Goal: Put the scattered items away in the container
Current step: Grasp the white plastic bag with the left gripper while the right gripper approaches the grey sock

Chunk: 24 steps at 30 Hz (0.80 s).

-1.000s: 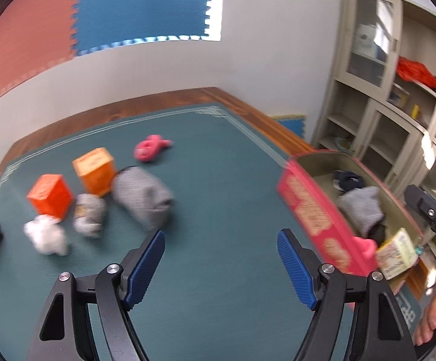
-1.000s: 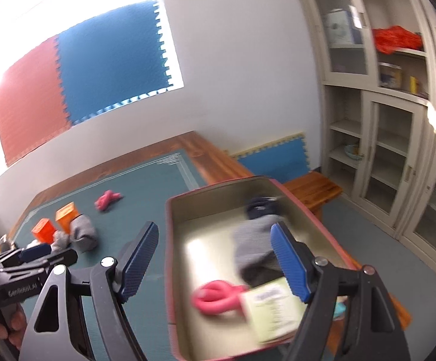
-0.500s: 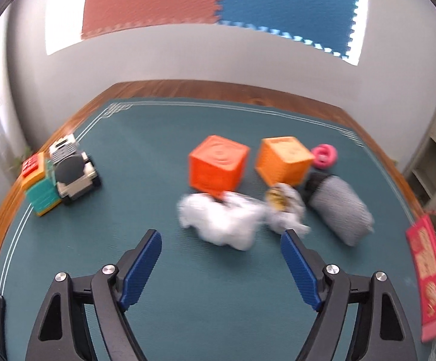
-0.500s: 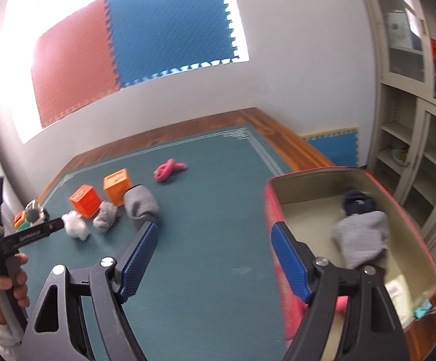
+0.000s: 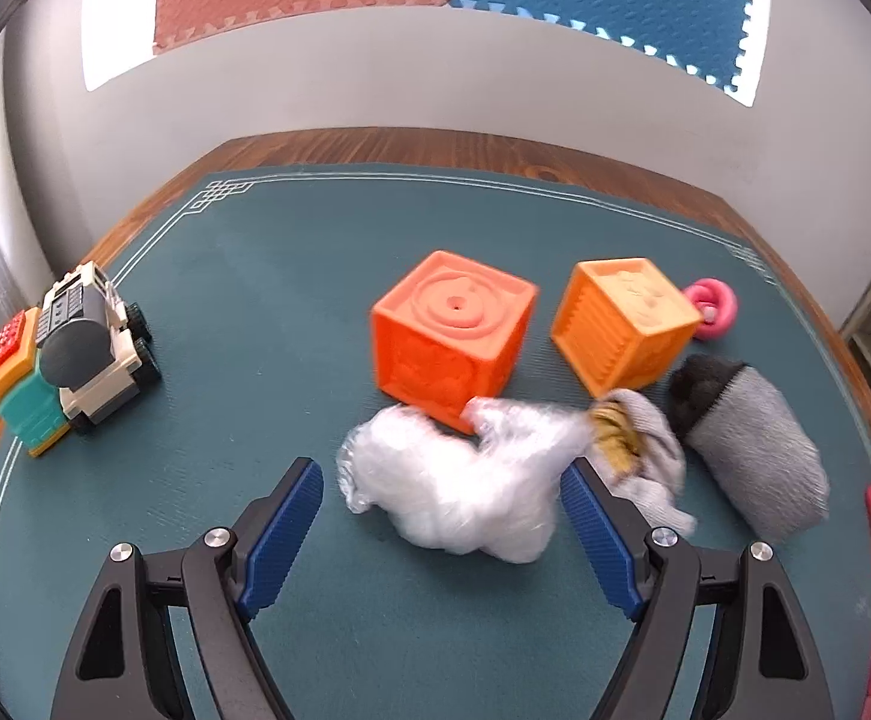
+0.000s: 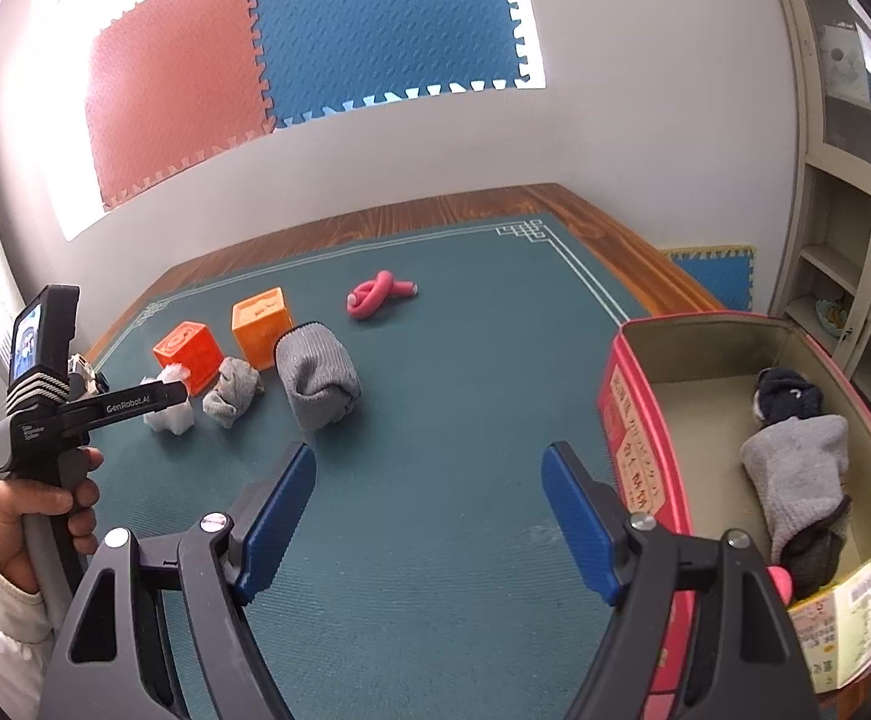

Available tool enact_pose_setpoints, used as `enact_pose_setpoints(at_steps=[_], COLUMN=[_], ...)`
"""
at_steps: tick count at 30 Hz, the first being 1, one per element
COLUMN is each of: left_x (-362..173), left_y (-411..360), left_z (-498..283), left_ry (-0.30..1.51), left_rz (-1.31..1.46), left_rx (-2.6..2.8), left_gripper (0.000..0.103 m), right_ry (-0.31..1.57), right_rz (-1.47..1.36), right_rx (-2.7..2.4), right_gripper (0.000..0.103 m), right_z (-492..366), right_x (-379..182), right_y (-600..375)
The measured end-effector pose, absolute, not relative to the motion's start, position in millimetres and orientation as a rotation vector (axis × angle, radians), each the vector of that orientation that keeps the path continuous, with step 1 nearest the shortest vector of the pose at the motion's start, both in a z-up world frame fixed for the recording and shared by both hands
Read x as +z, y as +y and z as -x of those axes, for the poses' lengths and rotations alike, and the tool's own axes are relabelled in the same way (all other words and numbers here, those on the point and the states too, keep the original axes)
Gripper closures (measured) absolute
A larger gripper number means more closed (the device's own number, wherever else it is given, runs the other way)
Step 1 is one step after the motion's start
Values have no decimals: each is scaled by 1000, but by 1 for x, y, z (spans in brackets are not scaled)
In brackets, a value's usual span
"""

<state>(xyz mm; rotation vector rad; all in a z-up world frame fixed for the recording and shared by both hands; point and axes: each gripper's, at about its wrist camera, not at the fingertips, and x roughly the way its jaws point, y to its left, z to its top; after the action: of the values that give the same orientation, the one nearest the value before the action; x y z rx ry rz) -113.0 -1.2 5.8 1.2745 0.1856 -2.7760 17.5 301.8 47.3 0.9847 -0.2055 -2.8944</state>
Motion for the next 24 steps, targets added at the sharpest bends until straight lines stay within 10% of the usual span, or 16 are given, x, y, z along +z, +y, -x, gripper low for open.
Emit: enact_pose_setpoints(at_steps=[8, 24], left_x=[-8, 36], left_y=[-24, -28], left_z=[125, 75], left_ry=[252, 294], left_rz=[-1284, -1158], left_rx=[-2722, -2853], left_gripper=[62, 64], right_ry=[-148, -21], right_rz=[-1020, -1160], right_rx=[-2876, -2594], right_gripper=[22, 22], right_z=[-13, 22], right_x=[44, 53], right_y=[290, 221])
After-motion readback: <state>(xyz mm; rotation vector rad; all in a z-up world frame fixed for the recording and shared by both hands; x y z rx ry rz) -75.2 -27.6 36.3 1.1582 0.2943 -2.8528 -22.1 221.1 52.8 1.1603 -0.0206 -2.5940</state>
